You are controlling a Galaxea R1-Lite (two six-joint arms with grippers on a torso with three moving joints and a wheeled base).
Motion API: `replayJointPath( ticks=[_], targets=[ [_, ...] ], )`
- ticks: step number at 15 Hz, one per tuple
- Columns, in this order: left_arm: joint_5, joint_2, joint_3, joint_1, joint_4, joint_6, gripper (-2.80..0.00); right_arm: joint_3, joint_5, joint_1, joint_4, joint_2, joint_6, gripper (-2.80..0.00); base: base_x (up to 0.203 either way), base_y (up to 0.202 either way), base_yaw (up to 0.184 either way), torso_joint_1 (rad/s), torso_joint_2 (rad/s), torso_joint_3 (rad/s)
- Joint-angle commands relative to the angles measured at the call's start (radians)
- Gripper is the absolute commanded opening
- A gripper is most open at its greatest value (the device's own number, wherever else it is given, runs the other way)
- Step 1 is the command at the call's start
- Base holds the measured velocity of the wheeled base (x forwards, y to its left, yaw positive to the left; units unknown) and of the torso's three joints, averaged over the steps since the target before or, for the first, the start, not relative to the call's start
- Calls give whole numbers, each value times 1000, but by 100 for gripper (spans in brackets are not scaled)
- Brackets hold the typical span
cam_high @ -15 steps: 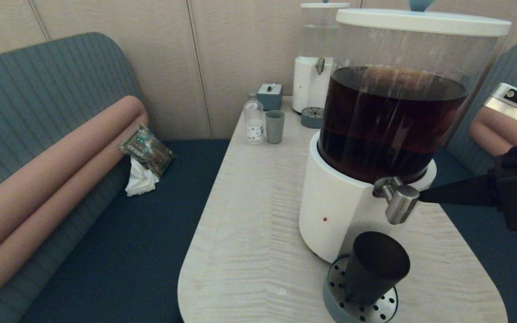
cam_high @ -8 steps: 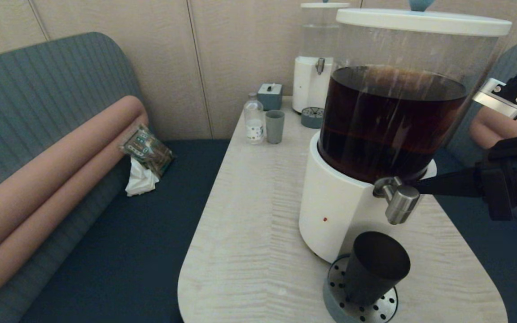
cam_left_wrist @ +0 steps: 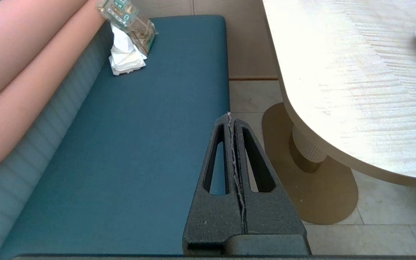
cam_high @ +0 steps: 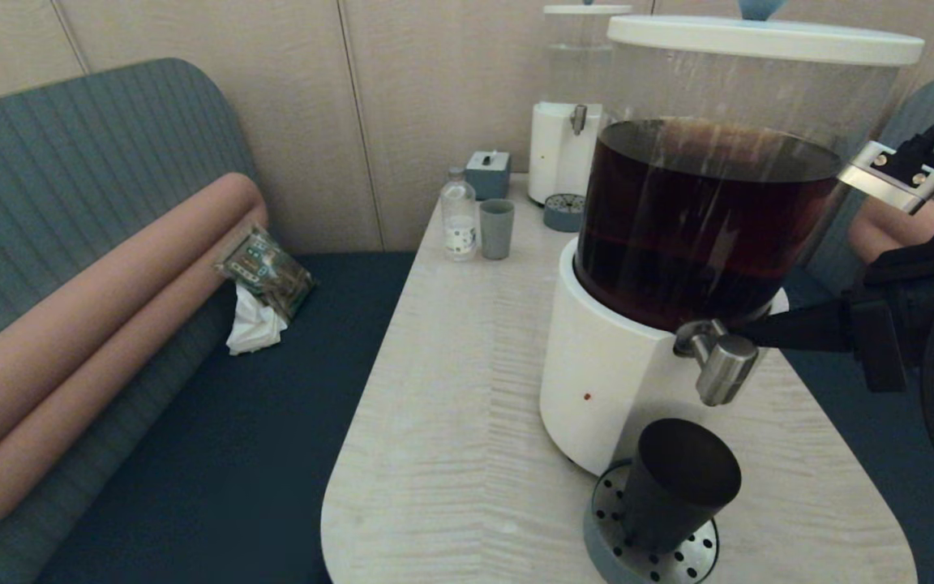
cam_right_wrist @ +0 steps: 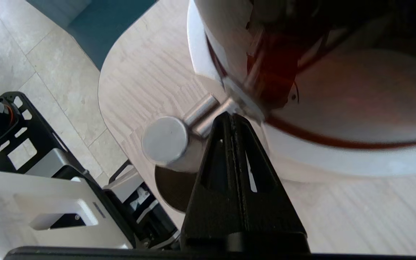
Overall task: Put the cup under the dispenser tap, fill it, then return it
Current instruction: Turn on the faucet
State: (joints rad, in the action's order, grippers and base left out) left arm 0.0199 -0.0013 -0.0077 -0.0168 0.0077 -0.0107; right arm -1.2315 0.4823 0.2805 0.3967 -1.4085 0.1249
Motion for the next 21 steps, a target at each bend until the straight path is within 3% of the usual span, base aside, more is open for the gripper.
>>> replayJointPath(
  ticks=[1,14,21],
  targets=[
    [0,0,0,0,0,0,-280,1,3,13,-2,-5,1,-280,0,0,0,0,0,0],
    [0,0,0,0,0,0,-280,1,12,46,-71,-32,1,-280,0,0,0,0,0,0],
    [0,0,0,0,0,0,-280,1,68,54,-72,-41,5,-280,0,0,0,0,0,0]
  ],
)
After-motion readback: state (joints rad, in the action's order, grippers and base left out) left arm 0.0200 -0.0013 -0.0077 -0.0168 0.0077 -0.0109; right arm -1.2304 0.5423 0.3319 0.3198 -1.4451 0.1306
